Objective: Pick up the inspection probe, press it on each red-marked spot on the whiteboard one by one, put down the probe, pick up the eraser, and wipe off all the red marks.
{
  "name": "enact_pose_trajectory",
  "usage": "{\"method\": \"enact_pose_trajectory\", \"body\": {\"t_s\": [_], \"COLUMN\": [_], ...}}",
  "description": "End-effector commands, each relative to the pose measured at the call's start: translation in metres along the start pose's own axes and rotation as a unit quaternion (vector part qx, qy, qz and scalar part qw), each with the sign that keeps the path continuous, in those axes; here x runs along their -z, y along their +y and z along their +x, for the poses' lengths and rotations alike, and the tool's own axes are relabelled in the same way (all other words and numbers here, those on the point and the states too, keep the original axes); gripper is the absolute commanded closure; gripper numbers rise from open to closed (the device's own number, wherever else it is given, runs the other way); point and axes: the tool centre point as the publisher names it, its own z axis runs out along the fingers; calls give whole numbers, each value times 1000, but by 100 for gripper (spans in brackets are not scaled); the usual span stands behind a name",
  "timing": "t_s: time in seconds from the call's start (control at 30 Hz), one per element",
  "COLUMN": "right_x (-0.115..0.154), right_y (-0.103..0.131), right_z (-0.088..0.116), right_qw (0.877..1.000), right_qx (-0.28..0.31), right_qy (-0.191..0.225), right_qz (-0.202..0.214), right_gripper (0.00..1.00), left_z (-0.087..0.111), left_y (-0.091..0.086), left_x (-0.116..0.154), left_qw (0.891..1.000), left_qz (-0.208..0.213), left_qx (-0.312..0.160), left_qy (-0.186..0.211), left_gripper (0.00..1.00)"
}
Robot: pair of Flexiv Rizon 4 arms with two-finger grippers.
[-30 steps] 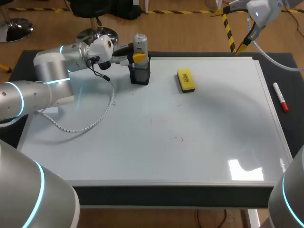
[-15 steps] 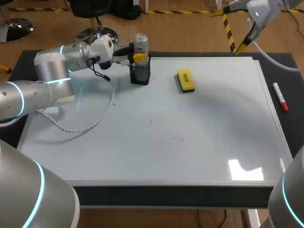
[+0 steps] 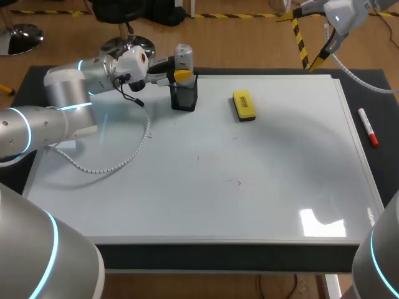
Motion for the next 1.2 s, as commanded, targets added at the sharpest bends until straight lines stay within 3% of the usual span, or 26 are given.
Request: {"method": "enact_pose_trajectory", "body": {"t_s": [0.03,0.07,0.13,0.2,0.23,0.27,0.77,1.2], "right_x": [1,1,1,1,1,1,1,1], "right_y": [0,0,0,0,0,0,0,0], "right_z": [0,0,0,0,0,0,0,0], "right_qw": [1000,1000,1000,1000,1000,1000,1000,1000], "right_qx": [1,1,1,1,1,1,1,1], "right_qy": [3,3,3,3,3,3,3,3], "right_qz": [1,1,1,1,1,1,1,1], "right_gripper": [0,0,0,0,0,0,0,0], "left_z": [0,0,0,0,0,-1,2,15], "left_y": [-3,-3,-3,-4,-4,-5,-11,-44], "left_x": [1,1,1,1,2,2,2,-1], "left_qw": [1000,1000,1000,1000,1000,1000,1000,999], "left_qz": [-2,-2,-3,-3,-3,-4,-7,-49], "left_qx": [0,0,0,0,-1,-1,-5,-10], "left_qy": [2,2,2,3,3,2,4,8], "left_gripper": [58,52,30,24,9,0,0,0]}}
